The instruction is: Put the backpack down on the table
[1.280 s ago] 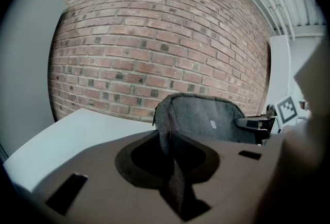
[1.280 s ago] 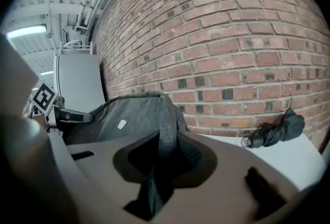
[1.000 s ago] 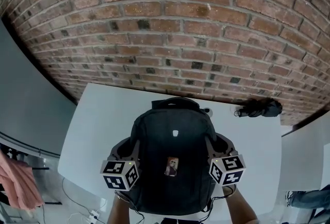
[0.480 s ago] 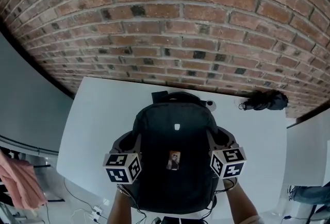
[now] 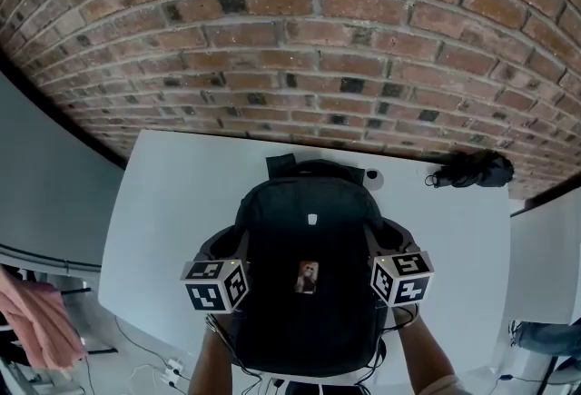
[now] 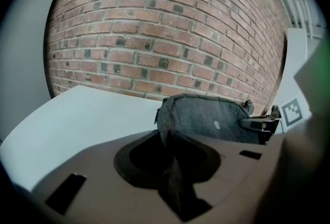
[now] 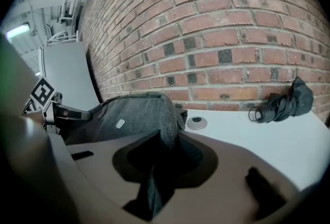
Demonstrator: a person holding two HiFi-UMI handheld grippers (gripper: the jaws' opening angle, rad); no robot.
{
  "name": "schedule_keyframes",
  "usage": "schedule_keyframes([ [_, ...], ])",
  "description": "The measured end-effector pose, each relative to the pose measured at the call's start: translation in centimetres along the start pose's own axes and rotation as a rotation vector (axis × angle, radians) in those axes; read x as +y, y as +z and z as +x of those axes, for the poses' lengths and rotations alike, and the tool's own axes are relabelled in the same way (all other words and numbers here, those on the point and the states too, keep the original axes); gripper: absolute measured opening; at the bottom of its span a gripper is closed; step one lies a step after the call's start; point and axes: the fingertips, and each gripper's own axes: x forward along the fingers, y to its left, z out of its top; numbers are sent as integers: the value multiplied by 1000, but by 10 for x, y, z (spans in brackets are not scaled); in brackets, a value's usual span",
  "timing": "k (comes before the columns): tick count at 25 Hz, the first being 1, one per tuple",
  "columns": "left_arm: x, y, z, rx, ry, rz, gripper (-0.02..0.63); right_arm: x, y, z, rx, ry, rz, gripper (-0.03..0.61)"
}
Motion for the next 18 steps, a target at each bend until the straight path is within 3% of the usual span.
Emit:
schedule_keyframes([
  [18, 12, -24, 27, 74, 0, -47, 114, -9, -15, 16, 54, -7, 45, 86],
])
